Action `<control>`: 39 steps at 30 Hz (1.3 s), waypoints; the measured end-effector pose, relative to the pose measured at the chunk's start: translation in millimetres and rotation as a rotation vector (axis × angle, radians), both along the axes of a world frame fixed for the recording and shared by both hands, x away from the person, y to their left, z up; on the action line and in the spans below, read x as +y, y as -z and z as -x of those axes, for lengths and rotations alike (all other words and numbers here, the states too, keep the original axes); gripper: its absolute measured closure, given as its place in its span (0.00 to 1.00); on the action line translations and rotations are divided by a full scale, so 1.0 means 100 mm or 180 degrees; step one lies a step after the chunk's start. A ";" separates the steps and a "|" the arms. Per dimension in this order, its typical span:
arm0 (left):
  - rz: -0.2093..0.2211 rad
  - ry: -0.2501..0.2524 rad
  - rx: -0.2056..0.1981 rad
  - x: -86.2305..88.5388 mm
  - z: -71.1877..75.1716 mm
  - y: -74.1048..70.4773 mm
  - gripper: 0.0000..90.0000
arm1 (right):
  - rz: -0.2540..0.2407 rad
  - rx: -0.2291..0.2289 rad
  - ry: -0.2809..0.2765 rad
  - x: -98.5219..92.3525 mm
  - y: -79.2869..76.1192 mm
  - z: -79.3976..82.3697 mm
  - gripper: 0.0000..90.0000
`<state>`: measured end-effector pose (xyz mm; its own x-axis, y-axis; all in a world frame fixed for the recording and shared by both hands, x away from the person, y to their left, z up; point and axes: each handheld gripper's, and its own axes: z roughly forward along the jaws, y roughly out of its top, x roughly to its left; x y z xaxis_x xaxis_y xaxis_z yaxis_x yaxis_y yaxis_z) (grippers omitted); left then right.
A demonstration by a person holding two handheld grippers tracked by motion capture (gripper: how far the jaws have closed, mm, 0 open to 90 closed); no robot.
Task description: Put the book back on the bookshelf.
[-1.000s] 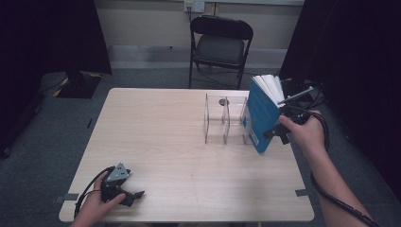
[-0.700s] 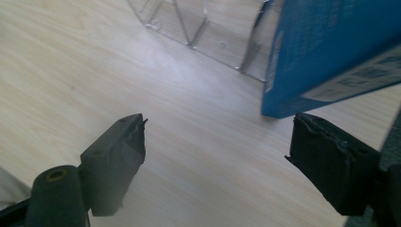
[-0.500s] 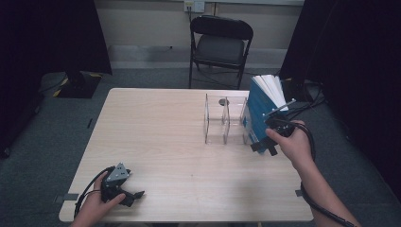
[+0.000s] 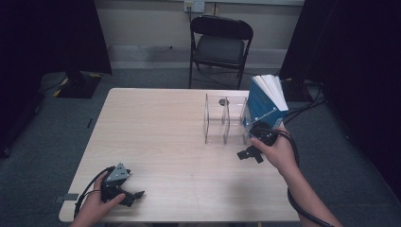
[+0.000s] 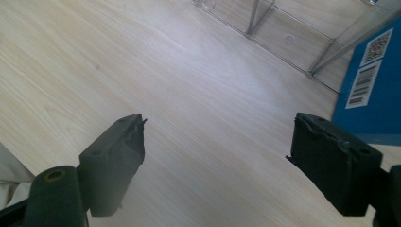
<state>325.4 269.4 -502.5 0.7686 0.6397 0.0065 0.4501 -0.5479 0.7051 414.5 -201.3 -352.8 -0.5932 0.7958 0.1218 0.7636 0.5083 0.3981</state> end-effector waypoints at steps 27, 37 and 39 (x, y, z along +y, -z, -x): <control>0.0001 0.0000 0.0004 0.00 0.00 0.00 0.00 | 0.0178 0.0058 -0.0539 0.48 0.28 0.09 0.20; -0.0002 0.0002 0.0005 0.00 0.00 0.00 0.00 | 0.0232 0.0067 -0.0711 0.70 0.42 0.11 0.21; -0.0001 0.0002 0.0005 0.00 0.00 0.00 0.00 | 0.0232 0.0079 -0.0740 0.73 0.44 0.11 0.21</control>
